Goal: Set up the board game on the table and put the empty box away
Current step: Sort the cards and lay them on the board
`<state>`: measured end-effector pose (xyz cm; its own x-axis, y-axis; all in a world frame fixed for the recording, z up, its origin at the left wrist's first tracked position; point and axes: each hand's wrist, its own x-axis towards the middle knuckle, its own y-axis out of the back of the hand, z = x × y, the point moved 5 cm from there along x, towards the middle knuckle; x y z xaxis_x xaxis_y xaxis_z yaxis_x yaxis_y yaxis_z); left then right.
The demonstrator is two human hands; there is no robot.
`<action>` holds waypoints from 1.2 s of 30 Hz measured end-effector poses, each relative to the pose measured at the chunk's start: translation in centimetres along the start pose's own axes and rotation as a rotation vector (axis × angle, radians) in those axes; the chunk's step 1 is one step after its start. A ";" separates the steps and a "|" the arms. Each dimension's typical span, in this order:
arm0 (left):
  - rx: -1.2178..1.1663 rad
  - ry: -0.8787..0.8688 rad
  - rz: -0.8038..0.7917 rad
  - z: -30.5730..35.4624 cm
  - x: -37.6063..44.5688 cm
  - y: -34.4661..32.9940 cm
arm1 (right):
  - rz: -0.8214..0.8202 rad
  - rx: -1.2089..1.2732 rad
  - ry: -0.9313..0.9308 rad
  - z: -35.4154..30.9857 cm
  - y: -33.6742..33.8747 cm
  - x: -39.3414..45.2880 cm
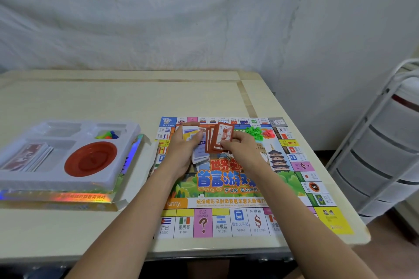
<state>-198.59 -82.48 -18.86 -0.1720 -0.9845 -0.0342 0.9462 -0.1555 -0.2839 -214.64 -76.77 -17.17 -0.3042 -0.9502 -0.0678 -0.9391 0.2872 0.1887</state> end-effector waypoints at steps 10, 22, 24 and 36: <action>0.153 -0.075 0.060 0.9 -0.2 0.0 | -0.002 -0.426 0.206 0.0 -1.1 -0.5; 0.232 -0.119 0.030 0.9 -0.9 -0.6 | 0.035 -0.457 0.238 -0.2 -1.3 -0.9; 0.242 -0.129 0.023 1.0 -1.1 -0.7 | 0.040 -0.456 0.241 -0.3 -1.3 -1.0; 0.349 -0.202 -0.021 1.8 -2.0 -1.0 | 0.124 -0.456 0.243 0.2 -1.0 -0.7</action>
<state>-198.70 -80.46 -16.76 -0.1678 -0.9716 0.1671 0.9853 -0.1597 0.0607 -213.52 -76.33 -17.55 -0.3121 -0.9285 0.2010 -0.7173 0.3691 0.5910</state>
